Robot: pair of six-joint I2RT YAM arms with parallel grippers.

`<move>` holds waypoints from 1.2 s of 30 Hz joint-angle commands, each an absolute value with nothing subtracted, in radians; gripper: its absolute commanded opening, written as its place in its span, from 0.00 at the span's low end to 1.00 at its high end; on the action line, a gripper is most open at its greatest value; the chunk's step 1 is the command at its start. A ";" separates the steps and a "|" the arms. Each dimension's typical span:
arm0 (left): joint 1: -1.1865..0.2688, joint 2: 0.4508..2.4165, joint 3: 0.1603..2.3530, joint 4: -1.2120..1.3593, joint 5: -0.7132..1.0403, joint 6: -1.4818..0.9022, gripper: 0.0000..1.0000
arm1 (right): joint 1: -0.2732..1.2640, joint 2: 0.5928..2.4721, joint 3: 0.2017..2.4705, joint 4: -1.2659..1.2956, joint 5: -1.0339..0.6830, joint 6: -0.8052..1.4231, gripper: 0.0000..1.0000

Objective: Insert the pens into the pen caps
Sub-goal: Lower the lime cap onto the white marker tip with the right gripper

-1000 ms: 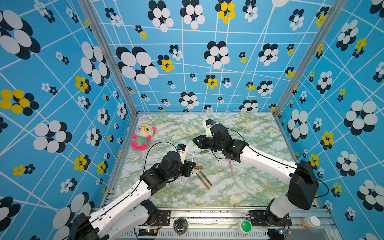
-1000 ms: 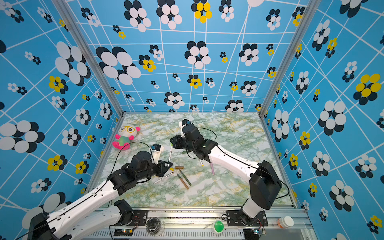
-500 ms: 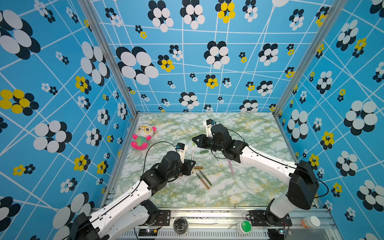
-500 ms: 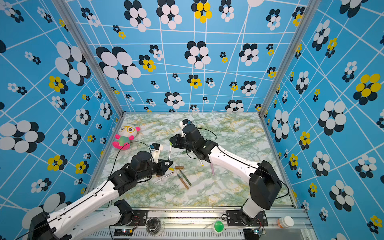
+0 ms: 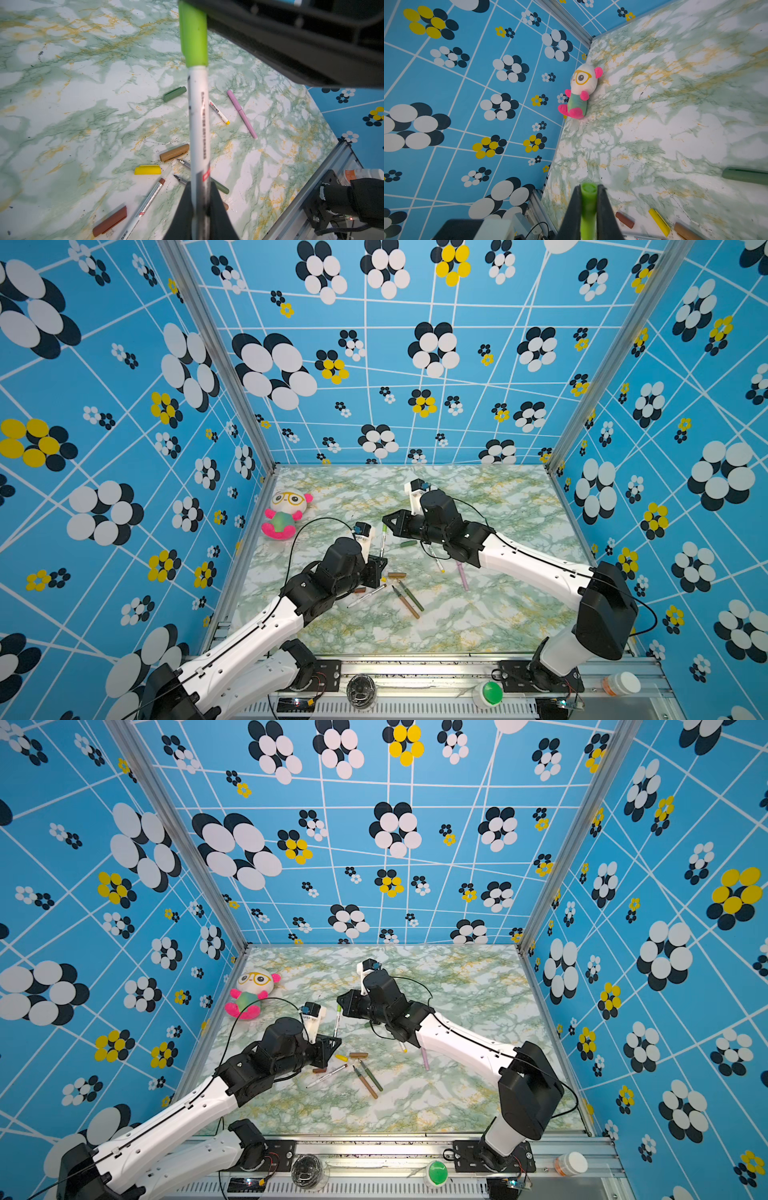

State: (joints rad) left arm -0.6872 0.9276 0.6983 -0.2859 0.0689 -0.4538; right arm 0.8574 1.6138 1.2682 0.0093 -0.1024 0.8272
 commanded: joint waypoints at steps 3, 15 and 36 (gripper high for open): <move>-0.680 0.916 0.801 -0.089 -0.008 -0.299 0.00 | 0.925 1.702 1.281 -0.222 -0.130 0.830 0.00; -0.563 0.949 0.806 0.020 0.156 -0.374 0.00 | 0.961 1.717 1.238 -0.116 -0.228 0.823 0.00; -0.410 0.894 0.775 0.066 0.508 -0.401 0.00 | 0.969 1.637 1.257 -0.189 -0.338 0.676 0.00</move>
